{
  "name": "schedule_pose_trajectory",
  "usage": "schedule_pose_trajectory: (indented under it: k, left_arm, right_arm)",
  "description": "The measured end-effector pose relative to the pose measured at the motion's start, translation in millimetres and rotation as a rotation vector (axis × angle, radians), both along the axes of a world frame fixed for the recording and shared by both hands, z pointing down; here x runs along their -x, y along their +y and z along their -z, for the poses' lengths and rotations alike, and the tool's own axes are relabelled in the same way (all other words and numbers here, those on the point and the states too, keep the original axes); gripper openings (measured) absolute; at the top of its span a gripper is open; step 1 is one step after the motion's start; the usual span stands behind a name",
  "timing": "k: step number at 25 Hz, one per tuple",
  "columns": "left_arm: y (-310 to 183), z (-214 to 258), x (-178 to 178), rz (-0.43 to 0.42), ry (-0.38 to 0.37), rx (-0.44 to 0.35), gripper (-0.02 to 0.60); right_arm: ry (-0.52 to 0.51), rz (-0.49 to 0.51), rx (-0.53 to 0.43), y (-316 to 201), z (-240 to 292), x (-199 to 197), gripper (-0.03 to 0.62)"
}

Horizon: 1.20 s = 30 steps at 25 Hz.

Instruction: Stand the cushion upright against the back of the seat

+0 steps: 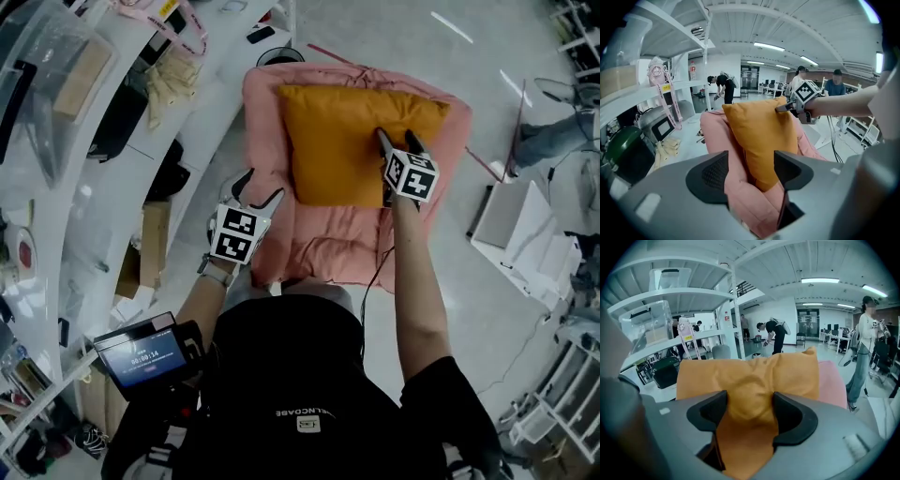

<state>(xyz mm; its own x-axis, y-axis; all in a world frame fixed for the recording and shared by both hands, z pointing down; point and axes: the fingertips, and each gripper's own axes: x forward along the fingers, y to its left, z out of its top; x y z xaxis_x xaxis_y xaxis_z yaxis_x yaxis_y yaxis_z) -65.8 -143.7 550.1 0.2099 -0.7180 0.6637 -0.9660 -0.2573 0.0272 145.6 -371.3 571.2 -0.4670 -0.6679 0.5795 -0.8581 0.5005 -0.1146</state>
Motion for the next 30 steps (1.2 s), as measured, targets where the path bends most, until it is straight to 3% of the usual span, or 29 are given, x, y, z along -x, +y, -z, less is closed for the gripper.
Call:
schedule_pose_trajectory:
  k: [10, 17, 30]
  left_arm:
    - [15, 20, 13, 0.080, 0.003, -0.035, 0.316]
    - [19, 30, 30, 0.121, 0.003, -0.076, 0.310]
    - [60, 96, 21, 0.204, 0.089, -0.245, 0.226]
  right_arm:
    - [0.028, 0.000, 0.016, 2, 12, -4, 0.301]
    - [-0.047, -0.021, -0.074, 20, 37, -1, 0.167]
    - [-0.297, 0.282, -0.241, 90, 135, 87, 0.053]
